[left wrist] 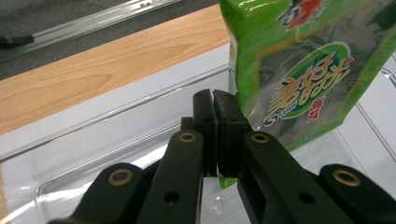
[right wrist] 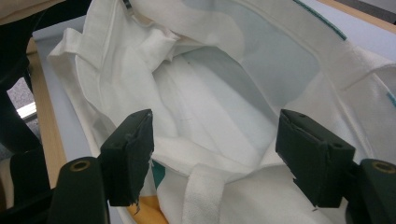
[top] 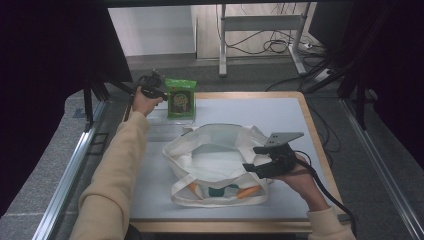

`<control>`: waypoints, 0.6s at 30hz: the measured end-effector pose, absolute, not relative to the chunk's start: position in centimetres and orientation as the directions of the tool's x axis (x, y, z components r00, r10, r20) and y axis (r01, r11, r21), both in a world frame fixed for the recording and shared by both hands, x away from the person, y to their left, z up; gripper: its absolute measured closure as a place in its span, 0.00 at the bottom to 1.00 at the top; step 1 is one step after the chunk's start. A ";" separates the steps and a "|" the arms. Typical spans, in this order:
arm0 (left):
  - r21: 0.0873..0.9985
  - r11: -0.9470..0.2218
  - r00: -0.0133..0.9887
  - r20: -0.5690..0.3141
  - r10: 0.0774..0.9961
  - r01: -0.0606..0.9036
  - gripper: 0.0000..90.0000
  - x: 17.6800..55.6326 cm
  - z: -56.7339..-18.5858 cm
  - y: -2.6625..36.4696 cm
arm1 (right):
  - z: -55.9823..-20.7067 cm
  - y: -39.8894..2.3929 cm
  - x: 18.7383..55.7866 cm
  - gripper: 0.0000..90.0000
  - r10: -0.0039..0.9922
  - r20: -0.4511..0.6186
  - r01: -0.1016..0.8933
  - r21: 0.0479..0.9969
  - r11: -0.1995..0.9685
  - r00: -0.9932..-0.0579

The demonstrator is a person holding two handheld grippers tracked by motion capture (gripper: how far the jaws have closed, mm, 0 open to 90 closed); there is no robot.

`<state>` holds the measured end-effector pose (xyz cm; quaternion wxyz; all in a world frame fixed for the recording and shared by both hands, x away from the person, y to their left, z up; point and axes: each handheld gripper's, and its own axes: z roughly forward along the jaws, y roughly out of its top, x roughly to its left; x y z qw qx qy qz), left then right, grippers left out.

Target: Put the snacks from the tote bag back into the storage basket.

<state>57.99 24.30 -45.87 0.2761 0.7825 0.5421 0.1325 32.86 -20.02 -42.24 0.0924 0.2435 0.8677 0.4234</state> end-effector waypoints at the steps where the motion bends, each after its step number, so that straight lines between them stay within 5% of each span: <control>1: 0.577 -0.256 0.373 -0.092 0.923 0.775 0.99 57.9 -45.9 24.4 | -42.2 -20.0 32.9 0.31 0.500 0.045 0.343 0.780 0.524 -0.865; 18: 0.587 -0.251 0.367 -0.084 0.926 0.769 1.00 56.6 -44.8 26.1 | -42.0 -19.7 32.8 0.31 0.493 0.042 0.335 0.784 0.523 -0.869</control>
